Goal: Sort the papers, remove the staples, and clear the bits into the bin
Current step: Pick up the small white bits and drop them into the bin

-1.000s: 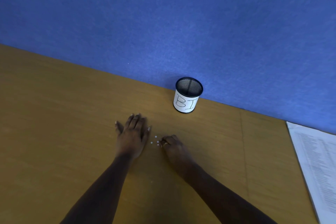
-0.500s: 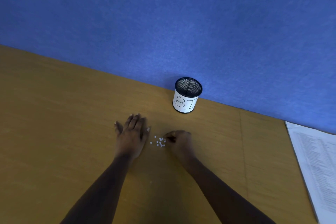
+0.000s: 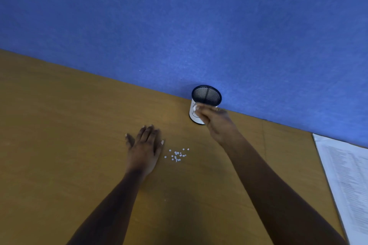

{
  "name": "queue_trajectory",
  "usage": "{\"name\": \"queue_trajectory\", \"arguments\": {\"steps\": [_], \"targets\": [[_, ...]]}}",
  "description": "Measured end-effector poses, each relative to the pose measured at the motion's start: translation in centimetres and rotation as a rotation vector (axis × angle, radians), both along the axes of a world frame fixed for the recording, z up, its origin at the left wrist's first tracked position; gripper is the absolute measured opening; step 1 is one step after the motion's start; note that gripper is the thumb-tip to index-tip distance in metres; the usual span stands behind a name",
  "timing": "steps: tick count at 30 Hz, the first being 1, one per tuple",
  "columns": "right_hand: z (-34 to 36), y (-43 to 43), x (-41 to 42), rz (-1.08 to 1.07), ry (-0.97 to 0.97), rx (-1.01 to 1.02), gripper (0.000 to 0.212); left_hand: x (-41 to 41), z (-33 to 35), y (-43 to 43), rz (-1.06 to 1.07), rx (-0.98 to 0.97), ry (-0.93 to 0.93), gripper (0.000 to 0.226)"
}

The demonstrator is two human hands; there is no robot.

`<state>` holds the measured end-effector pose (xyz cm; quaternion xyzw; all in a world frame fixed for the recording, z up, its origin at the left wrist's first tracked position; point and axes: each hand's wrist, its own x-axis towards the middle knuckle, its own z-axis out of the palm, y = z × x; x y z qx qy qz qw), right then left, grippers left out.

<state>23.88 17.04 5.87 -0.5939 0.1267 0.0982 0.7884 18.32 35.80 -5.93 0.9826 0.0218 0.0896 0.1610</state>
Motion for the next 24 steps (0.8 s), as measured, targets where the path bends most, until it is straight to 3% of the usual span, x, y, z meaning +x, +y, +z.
{"name": "queue_trajectory", "arguments": {"steps": [5, 8, 12, 24], "targets": [[2.2, -1.4, 3.8, -0.162, -0.061, -0.038, 0.014, 0.2, -0.1, 0.0, 0.001, 0.004, 0.007, 0.074], [1.4, -1.9, 5.7, -0.204, -0.083, -0.317, 0.009, 0.1, -0.2, 0.0, 0.001, 0.009, -0.001, 0.074], [0.9, -1.8, 6.1, -0.182, -0.127, -0.61, 0.018, 0.1, -0.2, 0.0, 0.01, 0.003, 0.001, 0.073], [0.7, -1.4, 5.7, -0.154, -0.279, -0.843, 0.018, 0.0, -0.1, 0.0, 0.003, 0.009, -0.013, 0.072]]}}
